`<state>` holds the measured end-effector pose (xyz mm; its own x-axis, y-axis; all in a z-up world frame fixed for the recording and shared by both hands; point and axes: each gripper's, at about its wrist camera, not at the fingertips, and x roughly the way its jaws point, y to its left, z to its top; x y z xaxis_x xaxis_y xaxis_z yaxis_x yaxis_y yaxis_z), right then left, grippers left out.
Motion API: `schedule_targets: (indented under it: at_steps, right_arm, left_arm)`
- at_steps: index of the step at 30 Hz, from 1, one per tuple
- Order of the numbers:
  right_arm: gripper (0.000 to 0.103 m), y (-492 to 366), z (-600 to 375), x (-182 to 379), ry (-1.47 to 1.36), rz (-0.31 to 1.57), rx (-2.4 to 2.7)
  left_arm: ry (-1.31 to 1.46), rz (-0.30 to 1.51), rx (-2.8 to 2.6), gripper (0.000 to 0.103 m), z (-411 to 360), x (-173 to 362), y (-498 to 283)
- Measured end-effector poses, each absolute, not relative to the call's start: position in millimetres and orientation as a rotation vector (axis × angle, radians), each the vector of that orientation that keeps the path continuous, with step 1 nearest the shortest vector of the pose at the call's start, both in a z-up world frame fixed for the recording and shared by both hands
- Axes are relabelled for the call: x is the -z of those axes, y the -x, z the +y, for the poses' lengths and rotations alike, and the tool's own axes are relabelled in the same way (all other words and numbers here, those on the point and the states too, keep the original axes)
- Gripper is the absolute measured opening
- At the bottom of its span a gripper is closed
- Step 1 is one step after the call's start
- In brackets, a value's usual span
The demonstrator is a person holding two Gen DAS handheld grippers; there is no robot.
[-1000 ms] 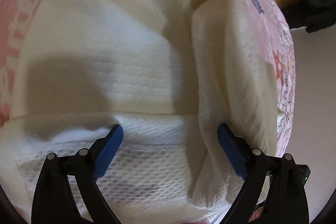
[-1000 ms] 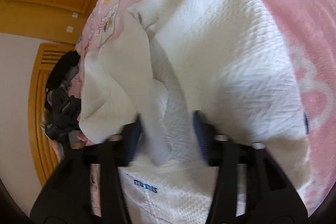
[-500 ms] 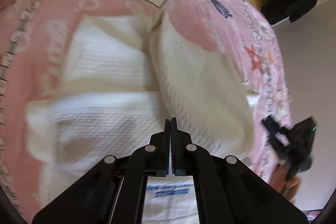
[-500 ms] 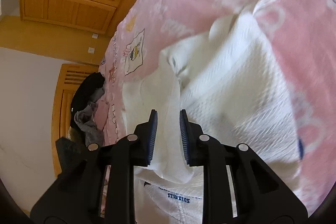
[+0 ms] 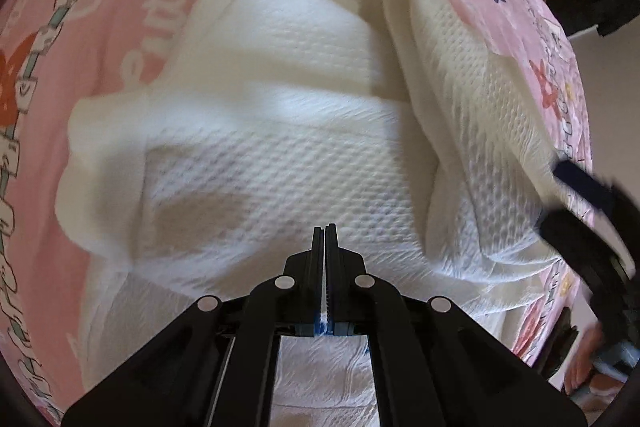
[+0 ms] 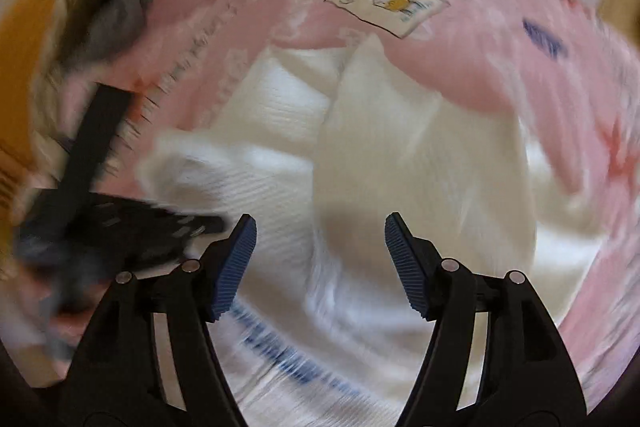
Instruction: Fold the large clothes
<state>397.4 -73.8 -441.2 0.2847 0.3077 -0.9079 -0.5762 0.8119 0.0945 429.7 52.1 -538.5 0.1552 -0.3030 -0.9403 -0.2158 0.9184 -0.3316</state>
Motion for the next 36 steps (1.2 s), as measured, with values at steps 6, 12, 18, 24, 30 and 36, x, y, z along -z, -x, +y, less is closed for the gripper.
schedule_targets:
  at_steps: [6, 12, 18, 24, 30, 36]
  right_arm:
    - [0.006, -439.6, -86.2, 480.1, 0.253, 1.277, -0.504]
    - [0.005, -465.3, -140.7, 447.5, 0.162, 1.219, -0.429]
    - [0.005, -487.2, -157.4, 456.3, 0.167, 1.219, -0.362]
    - [0.005, -491.3, -167.9, 464.6, 0.093, 1.22, -0.374]
    - [0.006, -485.8, -177.8, 466.6, -0.002, 1.23, -0.397]
    - [0.006, -471.1, -191.2, 455.9, -0.123, 1.225, -0.441]
  left_arm:
    - [0.491, 1.434, 0.074, 0.001, 60.0, 545.3, -423.2]
    - [0.492, 1.398, 0.148, 0.001, 42.1, 543.2, -451.8]
    - [0.604, 1.378, 0.308, 0.057, 20.6, 561.3, -499.1]
    - [0.59, 1.47, 0.303, 0.064, 5.7, 588.7, -526.2]
    - [0.561, 1.476, 0.321, 0.005, -16.8, 578.0, -533.6]
    - [0.455, 1.396, 0.284, 0.005, -32.9, 530.9, -513.2]
